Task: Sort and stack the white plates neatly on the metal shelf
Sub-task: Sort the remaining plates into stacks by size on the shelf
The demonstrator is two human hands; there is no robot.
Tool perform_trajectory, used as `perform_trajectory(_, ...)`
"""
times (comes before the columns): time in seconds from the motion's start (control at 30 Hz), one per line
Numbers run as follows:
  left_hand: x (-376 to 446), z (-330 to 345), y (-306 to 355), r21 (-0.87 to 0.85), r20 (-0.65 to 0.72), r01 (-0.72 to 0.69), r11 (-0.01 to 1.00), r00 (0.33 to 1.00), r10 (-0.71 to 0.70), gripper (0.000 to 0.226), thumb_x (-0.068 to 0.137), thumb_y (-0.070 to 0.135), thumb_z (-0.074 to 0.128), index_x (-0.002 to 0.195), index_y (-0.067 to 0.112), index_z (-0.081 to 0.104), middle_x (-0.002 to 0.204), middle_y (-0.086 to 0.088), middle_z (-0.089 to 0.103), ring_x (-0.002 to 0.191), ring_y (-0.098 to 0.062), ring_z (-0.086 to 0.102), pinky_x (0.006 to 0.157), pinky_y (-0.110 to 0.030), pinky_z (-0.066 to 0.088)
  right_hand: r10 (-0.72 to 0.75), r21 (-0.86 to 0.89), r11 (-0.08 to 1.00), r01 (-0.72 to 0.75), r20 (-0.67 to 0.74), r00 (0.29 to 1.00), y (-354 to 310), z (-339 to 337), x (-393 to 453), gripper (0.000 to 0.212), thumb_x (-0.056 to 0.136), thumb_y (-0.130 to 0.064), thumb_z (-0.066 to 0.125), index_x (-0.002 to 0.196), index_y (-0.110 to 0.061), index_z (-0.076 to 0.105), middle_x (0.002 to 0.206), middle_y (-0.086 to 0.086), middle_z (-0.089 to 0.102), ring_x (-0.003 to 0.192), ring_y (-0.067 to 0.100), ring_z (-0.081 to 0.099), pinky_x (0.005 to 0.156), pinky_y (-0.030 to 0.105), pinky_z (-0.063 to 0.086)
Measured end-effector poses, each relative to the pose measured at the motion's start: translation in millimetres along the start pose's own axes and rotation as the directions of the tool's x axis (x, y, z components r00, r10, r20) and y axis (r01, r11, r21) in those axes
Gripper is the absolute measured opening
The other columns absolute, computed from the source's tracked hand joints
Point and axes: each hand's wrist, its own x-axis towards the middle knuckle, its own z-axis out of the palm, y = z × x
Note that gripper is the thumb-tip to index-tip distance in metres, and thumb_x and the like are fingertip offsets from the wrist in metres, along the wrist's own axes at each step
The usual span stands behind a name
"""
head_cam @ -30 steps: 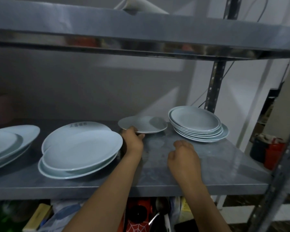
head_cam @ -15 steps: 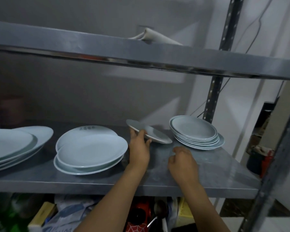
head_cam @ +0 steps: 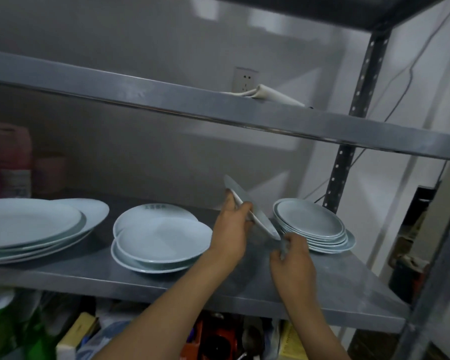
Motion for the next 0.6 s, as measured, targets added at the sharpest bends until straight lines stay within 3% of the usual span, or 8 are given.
perform_trajectory(0.13,14.7,-40.6,-6.0,-0.008,-0.014,0.059,0.998,0.998,-0.059,0.026,0.09,0.012,0.06,0.116,0.015,0.061,0.136,-0.014,0.042,0.119,-0.032,0.047,0.095,-0.032,0.042,-0.165,0.125,0.98,0.156,0.065,0.984,-25.2,5.1,6.6,0.051,0.088,-0.015,0.057,0.136,-0.028,0.043,0.133,-0.008,0.054,0.11,0.015,0.057,0.089,0.035,0.05)
perform_trajectory(0.27,14.8,-85.7,-14.6,-0.046,-0.076,0.016,0.999,0.997,-0.019,0.023,0.083,0.008,0.069,0.104,0.015,0.064,0.138,-0.013,0.045,0.115,-0.028,0.054,0.092,-0.022,0.043,-0.329,0.148,0.936,0.318,0.055,0.943,-63.5,17.3,16.3,0.04,0.091,-0.015,0.059,0.13,-0.02,0.056,0.127,0.0,0.061,0.114,0.018,0.058,0.094,0.025,0.043)
perform_trajectory(0.43,2.5,-147.9,-41.9,-0.077,-0.15,0.018,0.997,0.988,-0.03,0.028,0.074,0.003,0.076,0.096,0.017,0.064,0.137,-0.002,0.048,0.105,-0.016,0.058,0.082,-0.014,0.042,-0.475,0.141,0.874,0.465,0.039,0.879,-125.7,29.5,17.4,0.024,0.084,-0.004,0.062,0.102,-0.017,0.072,0.089,0.004,0.074,0.077,0.027,0.068,0.066,0.028,0.048)
perform_trajectory(0.5,-2.6,-173.2,-59.2,-0.053,-0.176,0.062,0.997,0.982,-0.07,0.03,0.074,0.007,0.077,0.1,0.017,0.065,0.134,0.001,0.05,0.108,-0.013,0.058,0.086,-0.018,0.045,-0.579,0.07,0.814,0.576,0.034,0.814,-150.2,36.0,13.5,0.021,0.082,-0.005,0.063,0.096,-0.019,0.072,0.076,0.003,0.073,0.063,0.026,0.064,0.055,0.027,0.042)
perform_trajectory(0.6,-10.6,-213.5,-82.7,0.018,-0.18,0.188,0.982,0.967,-0.182,0.044,0.075,0.01,0.077,0.116,0.019,0.063,0.129,-0.001,0.056,0.115,-0.021,0.058,0.093,-0.027,0.045,-0.706,-0.017,0.707,0.707,0.032,0.707,-184.9,52.1,6.9,0.014,0.076,-0.002,0.071,0.082,-0.015,0.072,0.059,0.003,0.067,0.048,0.025,0.057,0.051,0.024,0.036)
